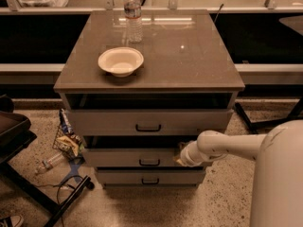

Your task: Open middle drawer

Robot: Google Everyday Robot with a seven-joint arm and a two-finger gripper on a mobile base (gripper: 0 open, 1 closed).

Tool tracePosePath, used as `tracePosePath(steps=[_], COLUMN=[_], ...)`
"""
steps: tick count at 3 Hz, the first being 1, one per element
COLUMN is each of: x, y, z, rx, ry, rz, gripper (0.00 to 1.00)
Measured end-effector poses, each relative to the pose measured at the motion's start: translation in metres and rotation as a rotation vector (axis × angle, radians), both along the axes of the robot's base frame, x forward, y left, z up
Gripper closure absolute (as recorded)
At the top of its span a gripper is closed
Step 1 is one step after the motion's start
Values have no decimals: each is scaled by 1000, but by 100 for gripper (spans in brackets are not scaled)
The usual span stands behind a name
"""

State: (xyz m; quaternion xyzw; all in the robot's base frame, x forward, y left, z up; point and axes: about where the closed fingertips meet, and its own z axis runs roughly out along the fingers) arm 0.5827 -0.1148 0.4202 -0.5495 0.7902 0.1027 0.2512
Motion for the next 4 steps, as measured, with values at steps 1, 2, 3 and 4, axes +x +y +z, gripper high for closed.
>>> tracePosePath(steps=[1,2,3,4], x=[0,0,0,0], y=[0,0,0,0], z=[0,0,0,0], rx=[0,0,0,0], ry=[0,0,0,0], rz=[0,0,0,0], gripper=[52,28,5,0])
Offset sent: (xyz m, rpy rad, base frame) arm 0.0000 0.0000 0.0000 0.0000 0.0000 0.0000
